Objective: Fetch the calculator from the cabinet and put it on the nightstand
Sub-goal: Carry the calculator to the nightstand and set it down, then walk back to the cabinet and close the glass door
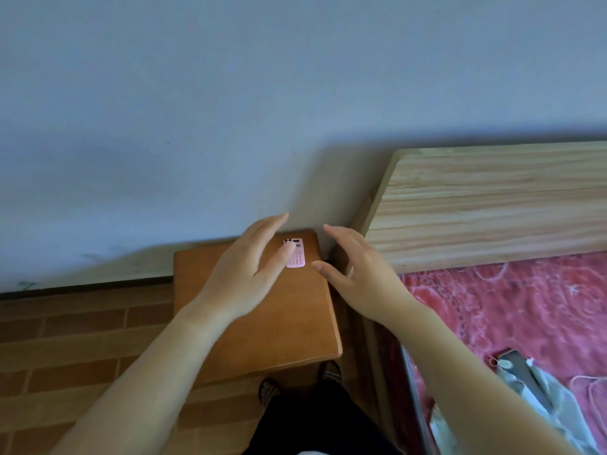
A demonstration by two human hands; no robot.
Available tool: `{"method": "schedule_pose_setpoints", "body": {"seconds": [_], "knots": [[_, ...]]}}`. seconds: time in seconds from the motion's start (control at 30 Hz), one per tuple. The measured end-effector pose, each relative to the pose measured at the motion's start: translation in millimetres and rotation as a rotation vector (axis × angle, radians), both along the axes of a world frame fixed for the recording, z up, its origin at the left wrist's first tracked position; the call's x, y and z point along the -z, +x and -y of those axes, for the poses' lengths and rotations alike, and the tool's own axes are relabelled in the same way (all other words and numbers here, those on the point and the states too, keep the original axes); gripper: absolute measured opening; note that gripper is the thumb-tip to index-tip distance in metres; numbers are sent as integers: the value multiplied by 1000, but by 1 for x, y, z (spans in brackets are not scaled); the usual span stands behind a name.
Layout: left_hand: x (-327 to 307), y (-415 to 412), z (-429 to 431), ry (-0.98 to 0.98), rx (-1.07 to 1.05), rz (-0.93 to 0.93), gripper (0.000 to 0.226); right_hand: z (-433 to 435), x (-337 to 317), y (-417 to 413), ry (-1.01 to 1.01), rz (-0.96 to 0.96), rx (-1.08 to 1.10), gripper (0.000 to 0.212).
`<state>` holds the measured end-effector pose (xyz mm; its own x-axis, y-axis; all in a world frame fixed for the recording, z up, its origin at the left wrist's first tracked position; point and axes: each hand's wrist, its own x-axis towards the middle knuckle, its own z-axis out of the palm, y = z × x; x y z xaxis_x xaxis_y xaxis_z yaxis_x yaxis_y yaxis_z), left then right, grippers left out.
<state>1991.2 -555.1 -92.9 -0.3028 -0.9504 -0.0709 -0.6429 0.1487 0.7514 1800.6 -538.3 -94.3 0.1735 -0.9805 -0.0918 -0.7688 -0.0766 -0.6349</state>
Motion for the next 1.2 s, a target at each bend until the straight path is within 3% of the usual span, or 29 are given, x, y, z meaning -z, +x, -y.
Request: {"method": "schedule_pose_setpoints", "body": {"seconds": [0.23, 0.63, 1.2], "knots": [[-42, -4, -50, -30, -112, -154, 58, -33, -55, -16, -54, -12, -128, 60], [-62, -29, -134, -121, -332, -119, 49, -59, -71, -28, -77, 126, -427, 56], [-96, 84, -342, -120, -1087, -9, 44, -158, -106, 171, -46, 97, -1170, 56]]}}
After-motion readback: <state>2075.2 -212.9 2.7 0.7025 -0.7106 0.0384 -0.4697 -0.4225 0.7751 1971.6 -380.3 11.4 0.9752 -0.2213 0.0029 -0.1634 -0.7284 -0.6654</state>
